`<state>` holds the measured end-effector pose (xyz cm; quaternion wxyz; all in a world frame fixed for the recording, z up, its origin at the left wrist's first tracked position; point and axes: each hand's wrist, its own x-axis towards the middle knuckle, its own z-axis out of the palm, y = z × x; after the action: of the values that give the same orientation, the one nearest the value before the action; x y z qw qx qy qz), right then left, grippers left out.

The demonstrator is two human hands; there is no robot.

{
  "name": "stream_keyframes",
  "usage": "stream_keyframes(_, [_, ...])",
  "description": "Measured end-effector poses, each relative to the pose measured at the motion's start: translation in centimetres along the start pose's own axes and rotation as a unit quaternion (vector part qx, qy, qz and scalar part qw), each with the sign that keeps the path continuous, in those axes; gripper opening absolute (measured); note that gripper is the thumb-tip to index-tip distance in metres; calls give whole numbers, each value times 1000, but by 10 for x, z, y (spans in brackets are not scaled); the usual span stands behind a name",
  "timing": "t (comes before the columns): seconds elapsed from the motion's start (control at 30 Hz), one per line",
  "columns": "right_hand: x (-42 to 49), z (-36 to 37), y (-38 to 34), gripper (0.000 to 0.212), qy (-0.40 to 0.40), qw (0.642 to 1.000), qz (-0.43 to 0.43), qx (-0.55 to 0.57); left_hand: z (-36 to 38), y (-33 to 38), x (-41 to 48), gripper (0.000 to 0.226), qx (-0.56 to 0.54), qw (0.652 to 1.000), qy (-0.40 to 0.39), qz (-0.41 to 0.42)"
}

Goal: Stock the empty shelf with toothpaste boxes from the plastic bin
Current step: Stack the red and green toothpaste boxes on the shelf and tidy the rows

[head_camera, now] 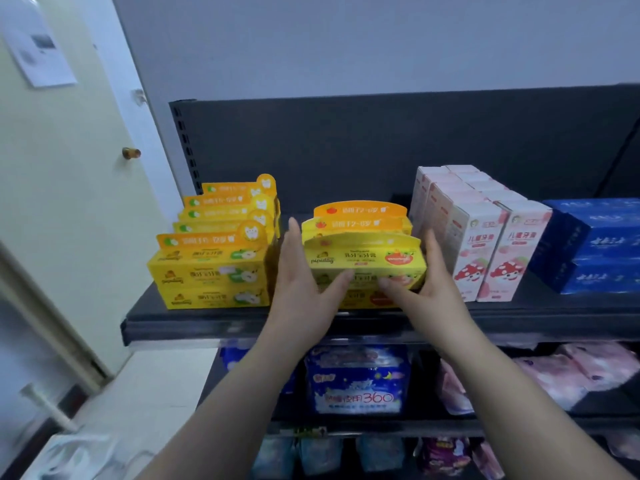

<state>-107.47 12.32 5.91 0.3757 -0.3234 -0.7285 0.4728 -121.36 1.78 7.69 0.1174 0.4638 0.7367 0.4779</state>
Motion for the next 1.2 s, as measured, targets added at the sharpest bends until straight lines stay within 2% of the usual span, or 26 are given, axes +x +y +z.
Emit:
stream_keyframes(0.1, [7,0,-2,64,-46,998,5,32,3,0,6,107,-69,994,-12,-78])
stream_keyframes(0.13, [9,-1,-4,59,-61,997,9,43,2,-1,10,107,-102,989,-17,-103])
stream_keyframes(0.27, [13,-2,-7,56,-74,994,26,75,-2,-5,19,101,-186,972,-25,-141])
stream_keyframes(0.4, [16,-1,-12,56,-63,992,44,104,-3,-5,25,112,-223,959,-40,-172])
stream_keyframes(0.47, [18,0,-17,68,-60,991,50,106,-5,-3,29,120,-228,957,-45,-177])
stream_keyframes(0.57, [27,4,-17,103,0,994,87,66,-2,-6,36,114,-256,948,-14,-188])
stream_keyframes(0.6, [28,5,-17,110,6,993,101,63,-1,-8,38,107,-274,941,-2,-200])
stream_keyframes(0.67, [32,9,-16,114,14,987,119,103,1,-5,41,75,-301,929,12,-213])
stream_keyframes(0.7, [32,12,-17,109,19,983,127,132,1,-2,42,58,-312,925,16,-217])
stream_keyframes(0.73, [33,13,-16,92,26,978,130,159,2,-1,44,50,-322,920,14,-224])
stream_keyframes(0.8, [34,15,-16,37,45,971,119,203,3,-4,47,47,-333,912,0,-240])
stream_keyframes(0.83, [36,15,-15,23,50,968,121,216,4,-6,48,47,-337,909,-4,-244])
stream_keyframes(1.03, [51,16,-5,25,85,964,129,218,7,-9,48,42,-352,906,-12,-233])
stream_keyframes(1.2, [55,18,-7,29,85,973,119,179,6,-3,48,46,-341,915,-2,-217])
